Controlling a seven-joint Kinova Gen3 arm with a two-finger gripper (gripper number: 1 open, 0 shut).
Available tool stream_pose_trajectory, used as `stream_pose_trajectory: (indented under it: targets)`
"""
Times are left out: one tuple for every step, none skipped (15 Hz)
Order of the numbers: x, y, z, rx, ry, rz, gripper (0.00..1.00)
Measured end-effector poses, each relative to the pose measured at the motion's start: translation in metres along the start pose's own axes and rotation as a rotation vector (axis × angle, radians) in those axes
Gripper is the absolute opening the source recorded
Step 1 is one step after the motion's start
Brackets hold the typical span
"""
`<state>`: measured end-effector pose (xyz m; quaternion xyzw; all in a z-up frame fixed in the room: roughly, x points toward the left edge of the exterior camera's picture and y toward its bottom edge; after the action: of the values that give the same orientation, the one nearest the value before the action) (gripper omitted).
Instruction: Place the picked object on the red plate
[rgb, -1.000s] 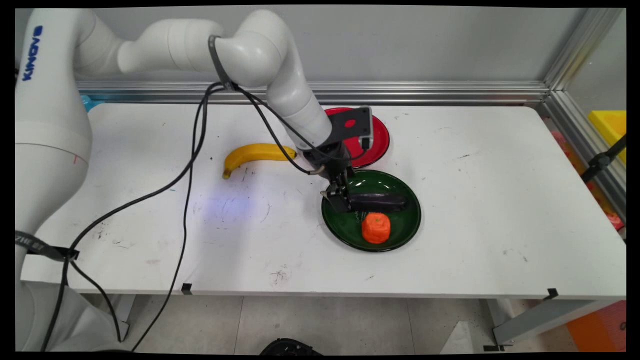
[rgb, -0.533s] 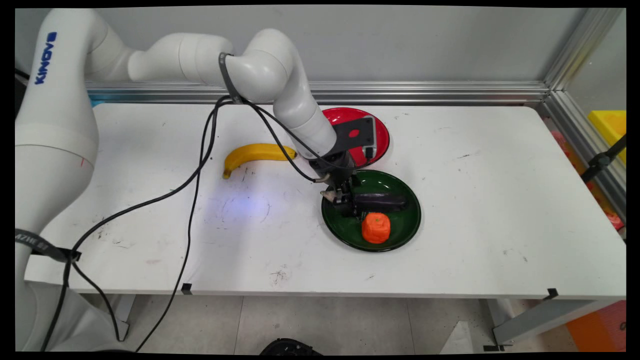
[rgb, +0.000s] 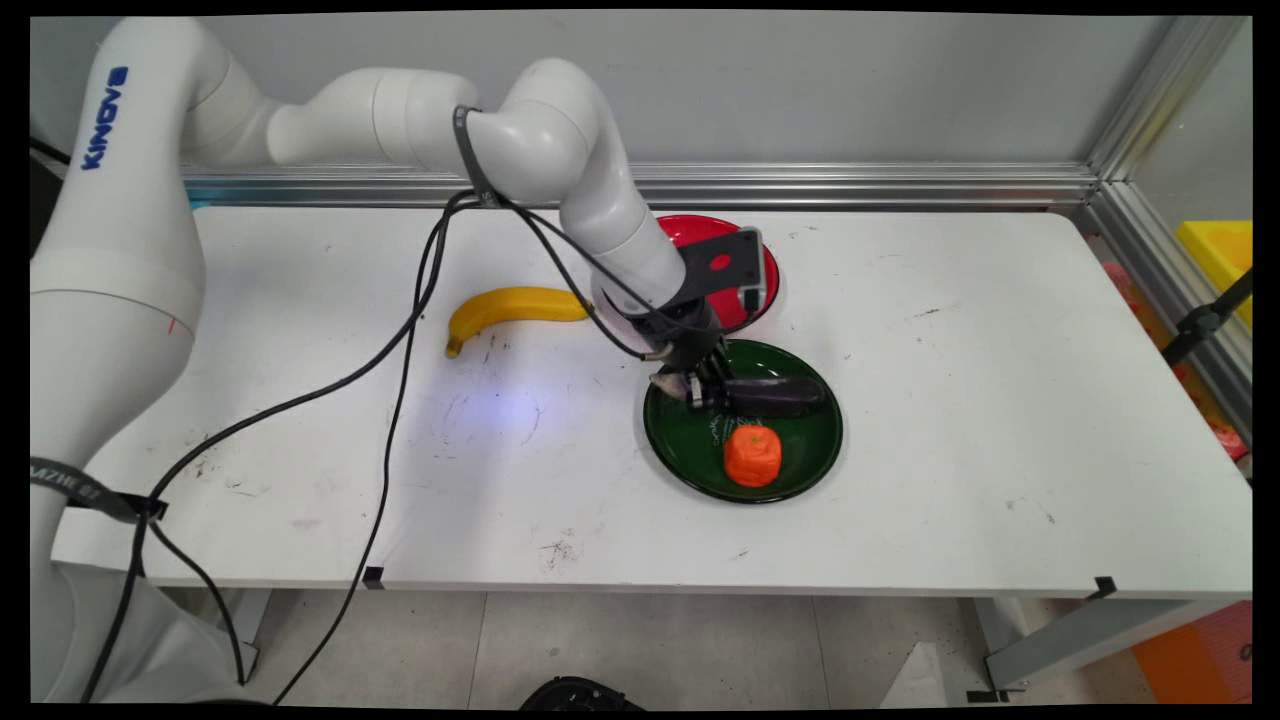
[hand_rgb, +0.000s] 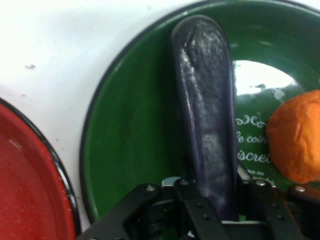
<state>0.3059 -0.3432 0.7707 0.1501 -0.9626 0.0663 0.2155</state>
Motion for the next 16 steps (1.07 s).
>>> stream_pose_trajectory:
  targets:
    - [0.003,-0.002,-0.003,0.001,0.002,0.001,0.00]
    - [0.005,-0.004,-0.006,0.002,0.003,0.002,0.00]
    - [0.009,-0.006,-0.011,0.003,0.004,0.004,0.00]
    - [0.012,-0.009,-0.016,0.004,0.005,0.006,0.00]
    - [0.016,-0.013,-0.023,0.005,0.005,0.009,0.00]
    - [0.020,-0.017,-0.031,0.007,0.005,0.013,0.00]
    - [0.024,-0.021,-0.037,0.011,0.004,0.016,0.00]
    - [0.028,-0.028,-0.045,0.020,0.003,0.021,0.00]
    - [0.030,-0.034,-0.052,0.028,0.002,0.024,0.00]
    - [0.032,-0.041,-0.057,0.037,0.001,0.026,0.00]
    - [0.034,-0.049,-0.063,0.050,-0.001,0.029,0.00]
    - [0.034,-0.057,-0.068,0.063,-0.003,0.033,0.00]
    - [0.034,-0.065,-0.072,0.075,-0.006,0.035,0.00]
    - [0.032,-0.074,-0.077,0.089,-0.011,0.037,0.00]
    - [0.030,-0.084,-0.080,0.105,-0.015,0.039,0.00]
    - [0.027,-0.092,-0.083,0.118,-0.019,0.039,0.00]
